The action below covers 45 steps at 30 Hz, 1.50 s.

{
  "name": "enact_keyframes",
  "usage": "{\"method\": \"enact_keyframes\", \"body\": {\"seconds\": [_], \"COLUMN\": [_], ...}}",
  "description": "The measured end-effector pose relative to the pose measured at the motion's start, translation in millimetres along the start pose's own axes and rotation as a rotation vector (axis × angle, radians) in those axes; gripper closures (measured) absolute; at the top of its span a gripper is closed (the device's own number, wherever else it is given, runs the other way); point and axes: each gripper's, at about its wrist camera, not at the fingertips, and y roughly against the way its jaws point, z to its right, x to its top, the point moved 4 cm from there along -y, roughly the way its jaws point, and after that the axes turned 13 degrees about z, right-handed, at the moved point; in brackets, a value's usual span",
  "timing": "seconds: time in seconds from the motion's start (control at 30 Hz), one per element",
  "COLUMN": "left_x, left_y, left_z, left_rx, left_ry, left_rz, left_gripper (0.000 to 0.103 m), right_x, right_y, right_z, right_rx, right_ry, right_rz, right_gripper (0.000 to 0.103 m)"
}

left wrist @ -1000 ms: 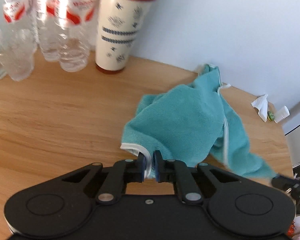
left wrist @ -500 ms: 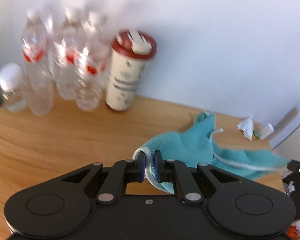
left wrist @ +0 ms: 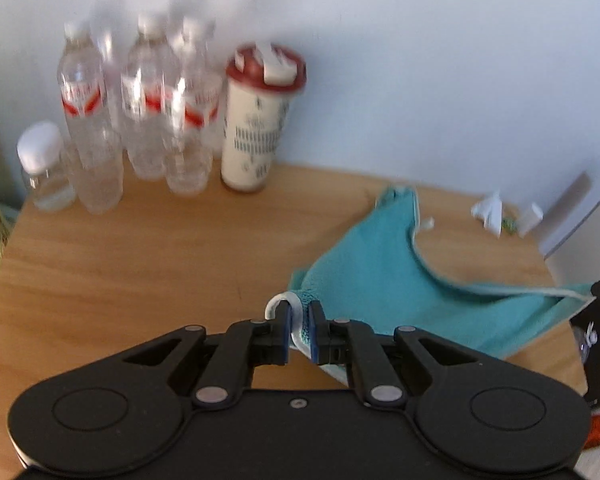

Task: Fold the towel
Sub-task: 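Lift the towel with the left tool while the right tool pulls it open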

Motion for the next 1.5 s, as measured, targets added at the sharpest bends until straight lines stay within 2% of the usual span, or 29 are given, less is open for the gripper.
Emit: {"method": "enact_keyframes", "body": {"seconds": [0.1,0.17,0.3,0.43,0.53,0.57,0.63,0.67,0.7,0.77,0.83,0.9,0.97,1.17,1.23,1.43,1.5], "left_x": [-17,-25,-32,-34,-32,-30,-26,-24,-21,-15,-11,-6,-3,1,1,2,4], "left_y": [-11,-17,-21,-24,-27,-27,-28,-29,-29,-31,-34,-36,-38,-58,-68,-103,-115], "left_z": [7,10,18,21,22,23,24,24,24,23,21,16,11,2,0,-1,2], "left_rx": [-0.003,0.002,-0.002,0.0,0.0,0.0,-0.005,-0.007,-0.005,-0.004,0.004,0.02,0.046,0.075,0.085,0.09,0.056], "left_ry": [-0.027,-0.042,-0.084,-0.095,-0.083,-0.076,-0.064,-0.057,-0.047,-0.033,-0.026,-0.03,-0.046,-0.078,-0.1,-0.162,-0.17], "left_rz": [-0.038,-0.061,-0.045,-0.056,-0.06,-0.056,-0.051,-0.047,-0.031,-0.024,-0.027,-0.016,0.002,-0.007,-0.017,-0.013,-0.02], "left_gripper": [0.095,0.094,0.093,0.091,0.088,0.084,0.067,0.052,0.046,0.046,0.045,0.037,0.033,0.03,0.027,0.024,0.024], "right_x": [-24,-33,-50,-51,-51,-51,-48,-46,-45,-42,-44,-50,-56,-66,-67,-74,-76], "right_y": [-27,-41,-70,-80,-91,-92,-88,-86,-83,-75,-64,-56,-49,-53,-61,-66,-62], "right_z": [13,17,11,6,6,6,8,10,11,17,18,14,7,-23,-36,-41,-40], "right_rx": [-0.058,-0.09,-0.112,-0.124,-0.175,-0.183,-0.207,-0.218,-0.226,-0.236,-0.215,-0.162,-0.103,0.022,0.062,0.115,0.136], "right_ry": [-0.036,-0.047,-0.006,0.045,0.104,0.12,0.142,0.152,0.155,0.15,0.155,0.167,0.182,0.234,0.269,0.338,0.323], "right_rz": [-0.074,-0.09,-0.133,-0.13,-0.146,-0.154,-0.136,-0.128,-0.12,-0.101,-0.099,-0.103,-0.109,-0.118,-0.129,-0.173,-0.176], "right_gripper": [0.097,0.096,0.096,0.096,0.094,0.094,0.087,0.085,0.08,0.075,0.075,0.073,0.07,0.069,0.069,0.069,0.069]}}
